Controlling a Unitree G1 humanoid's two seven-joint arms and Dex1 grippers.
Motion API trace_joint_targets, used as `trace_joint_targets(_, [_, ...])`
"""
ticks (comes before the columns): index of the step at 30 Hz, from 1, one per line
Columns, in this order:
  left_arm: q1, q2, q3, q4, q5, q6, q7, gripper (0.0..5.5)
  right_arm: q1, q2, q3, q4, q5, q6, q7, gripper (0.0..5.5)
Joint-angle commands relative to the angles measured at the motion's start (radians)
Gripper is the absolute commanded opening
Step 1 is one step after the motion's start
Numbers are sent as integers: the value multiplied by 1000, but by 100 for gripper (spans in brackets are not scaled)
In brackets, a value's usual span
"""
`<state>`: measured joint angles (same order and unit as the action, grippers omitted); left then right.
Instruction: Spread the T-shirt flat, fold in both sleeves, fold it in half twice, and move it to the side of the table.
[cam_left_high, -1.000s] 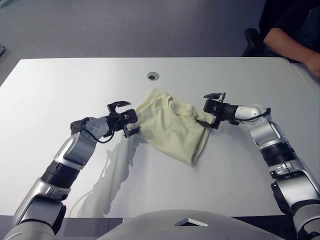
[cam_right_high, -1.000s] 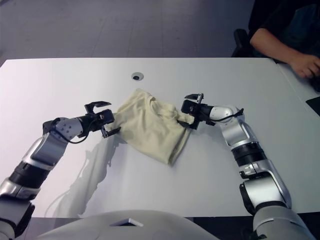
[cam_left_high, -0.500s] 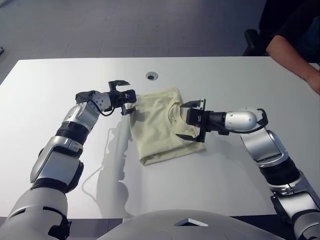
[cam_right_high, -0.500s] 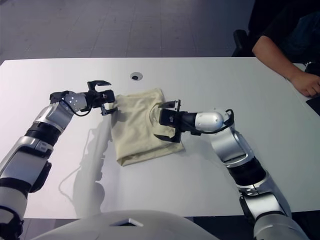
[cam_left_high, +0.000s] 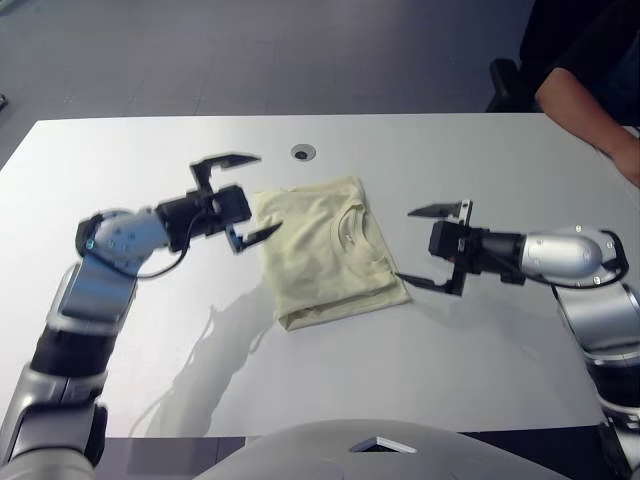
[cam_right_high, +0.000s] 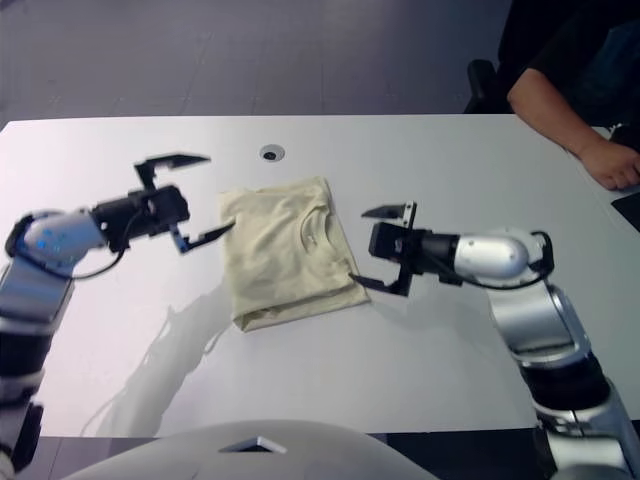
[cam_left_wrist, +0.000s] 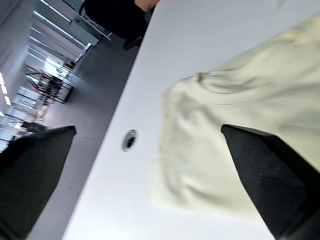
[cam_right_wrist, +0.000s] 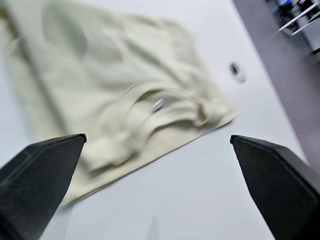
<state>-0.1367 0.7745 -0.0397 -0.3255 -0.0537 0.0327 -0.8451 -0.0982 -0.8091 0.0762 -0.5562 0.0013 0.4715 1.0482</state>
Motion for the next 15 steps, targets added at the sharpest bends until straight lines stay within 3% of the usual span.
trace_joint_targets(1, [423, 95, 232, -453, -153, 211, -99, 540, 316, -103, -184, -343, 0, 103, 26, 536])
trace_joint_targets(7, [594, 140, 221, -502, -73, 167, -155, 540, 424, -113, -164, -397, -31, 117, -34, 536])
trace_joint_targets(15, [668, 42, -86, -450, 374, 101, 58, 540, 340, -142, -78, -356, -15, 103, -57, 536])
